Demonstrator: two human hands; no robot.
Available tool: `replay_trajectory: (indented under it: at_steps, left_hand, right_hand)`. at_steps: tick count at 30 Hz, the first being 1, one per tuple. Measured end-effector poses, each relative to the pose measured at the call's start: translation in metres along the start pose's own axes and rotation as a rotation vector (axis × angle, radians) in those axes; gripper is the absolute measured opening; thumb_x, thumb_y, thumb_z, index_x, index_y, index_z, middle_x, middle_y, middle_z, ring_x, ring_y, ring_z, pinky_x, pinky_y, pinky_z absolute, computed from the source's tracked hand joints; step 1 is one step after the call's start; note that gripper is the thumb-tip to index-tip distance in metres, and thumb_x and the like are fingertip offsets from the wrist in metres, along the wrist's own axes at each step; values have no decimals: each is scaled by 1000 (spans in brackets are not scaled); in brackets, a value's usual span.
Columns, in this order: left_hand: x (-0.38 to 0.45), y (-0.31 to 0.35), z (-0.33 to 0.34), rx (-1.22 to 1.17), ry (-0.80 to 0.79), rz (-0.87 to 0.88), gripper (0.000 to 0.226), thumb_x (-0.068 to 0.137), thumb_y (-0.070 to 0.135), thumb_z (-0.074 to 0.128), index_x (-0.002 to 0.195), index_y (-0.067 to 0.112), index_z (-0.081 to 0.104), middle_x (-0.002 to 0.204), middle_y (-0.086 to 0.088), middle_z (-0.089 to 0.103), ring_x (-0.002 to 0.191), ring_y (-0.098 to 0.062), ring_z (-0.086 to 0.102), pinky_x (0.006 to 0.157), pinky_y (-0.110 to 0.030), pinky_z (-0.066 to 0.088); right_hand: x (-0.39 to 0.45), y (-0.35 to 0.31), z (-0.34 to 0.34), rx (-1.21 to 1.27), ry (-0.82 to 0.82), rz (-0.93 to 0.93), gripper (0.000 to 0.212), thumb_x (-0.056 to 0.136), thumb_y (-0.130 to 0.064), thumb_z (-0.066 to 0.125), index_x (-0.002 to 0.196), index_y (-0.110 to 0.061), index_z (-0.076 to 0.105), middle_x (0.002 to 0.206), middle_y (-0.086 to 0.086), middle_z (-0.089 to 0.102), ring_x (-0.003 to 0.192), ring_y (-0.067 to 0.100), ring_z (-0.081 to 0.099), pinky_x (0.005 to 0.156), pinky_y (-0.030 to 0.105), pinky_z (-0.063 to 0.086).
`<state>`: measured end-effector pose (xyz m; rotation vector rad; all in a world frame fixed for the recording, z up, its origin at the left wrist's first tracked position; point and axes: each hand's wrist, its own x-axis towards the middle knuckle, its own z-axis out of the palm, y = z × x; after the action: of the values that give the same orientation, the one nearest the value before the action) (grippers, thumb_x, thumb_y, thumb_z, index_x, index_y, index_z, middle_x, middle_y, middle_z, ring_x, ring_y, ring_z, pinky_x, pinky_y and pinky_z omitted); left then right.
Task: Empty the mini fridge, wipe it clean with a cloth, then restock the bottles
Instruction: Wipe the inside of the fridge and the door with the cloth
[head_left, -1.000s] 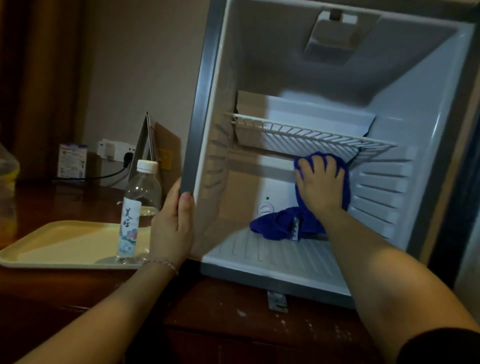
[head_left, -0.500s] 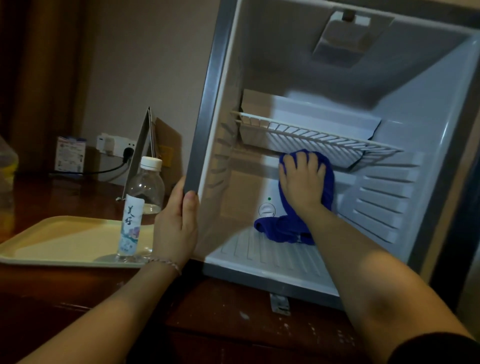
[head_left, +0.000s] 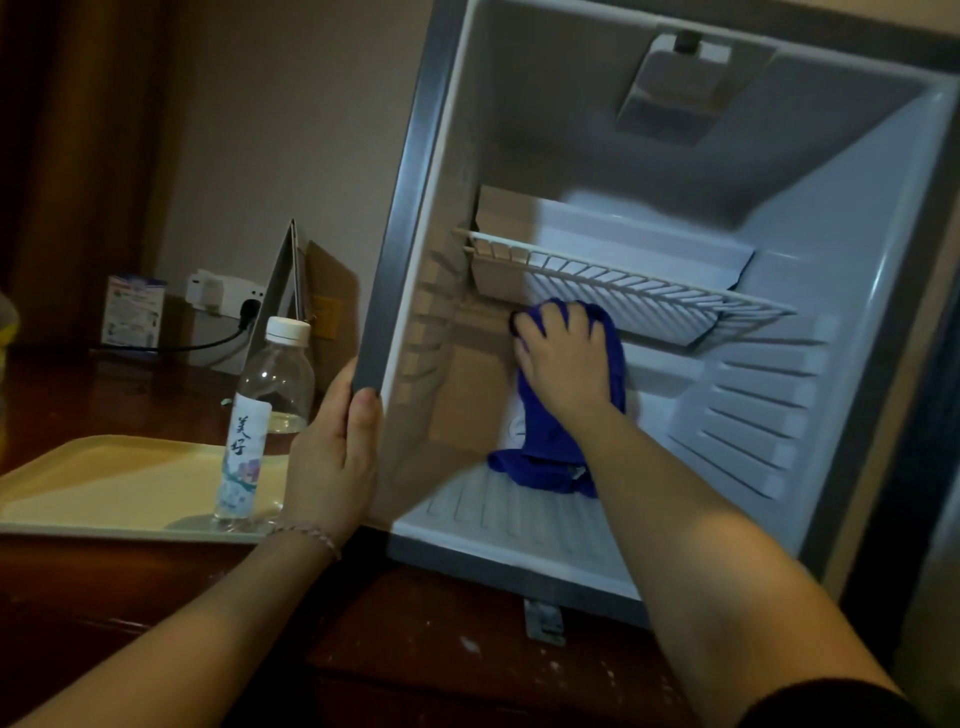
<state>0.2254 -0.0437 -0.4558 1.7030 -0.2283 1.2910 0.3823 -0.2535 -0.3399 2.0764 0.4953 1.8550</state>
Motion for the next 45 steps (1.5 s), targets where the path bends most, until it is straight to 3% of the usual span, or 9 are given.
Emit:
replay_trajectory:
  at_steps: [4,7,13,16,20,26,33,40,45]
  left_hand:
    - [0,0,-1,-6,5,-8,45,101,47,28,132,21,49,91,18,59,80,8,60,57,-19,44]
    - [0,-1,-1,-9,-8,1,48,100,50,27,133,22,48,92,18,60,78,7,61,57,-22,46]
    - [0,-3,0,-13,-7,-29,51,99,54,26,138,27,44,95,21,59,81,2,62,64,-31,54]
    - [0,-2,0,-9,-8,-27,54,97,56,25,140,28,43,97,17,60,80,4,61,63,-26,52]
    - [0,-3,0,-13,4,-20,49,99,53,25,138,31,44,94,21,58,82,2,62,60,-15,45]
    - [-1,0,-1,-21,9,-6,47,100,49,28,137,27,46,92,20,60,81,8,60,56,-7,44]
    - [0,-2,-2,-26,1,-4,53,98,53,27,139,25,46,97,25,60,86,7,61,61,-14,47]
    - [-1,1,-2,-30,-6,-36,55,98,55,27,139,25,46,95,17,64,81,3,63,60,-17,51]
    - [-3,7,-3,-26,-11,-62,52,99,51,28,138,24,47,91,15,64,77,5,63,57,-9,46]
  right_hand:
    - [-33,53,3,8,-18,124,26,94,-34,58,115,-18,56,116,14,57,108,36,41,79,49,46]
    - [-49,78,1,13,-41,235,32,93,-31,64,120,-15,58,119,19,57,112,40,45,83,56,47]
    - [-47,74,-3,-14,-76,311,31,97,-31,58,122,-12,56,121,21,56,114,43,46,87,59,44]
    - [-42,65,-6,-21,-60,344,29,98,-28,58,120,-9,56,116,22,58,111,42,51,84,58,46]
    - [-31,41,-5,-34,-6,237,21,99,-30,52,110,-13,56,108,15,60,105,36,55,80,49,47]
    - [-1,-16,3,38,15,94,23,97,-31,54,115,-17,56,118,11,60,116,36,53,89,52,45]
    - [-8,6,6,24,23,-11,25,92,-27,64,112,-17,52,115,12,58,110,36,52,80,49,45]
    - [-53,75,9,17,51,264,26,98,-30,55,118,-13,52,115,20,55,109,38,40,80,55,46]
    - [-22,26,-16,198,21,644,23,100,-29,51,106,-8,56,108,23,55,104,44,50,75,57,47]
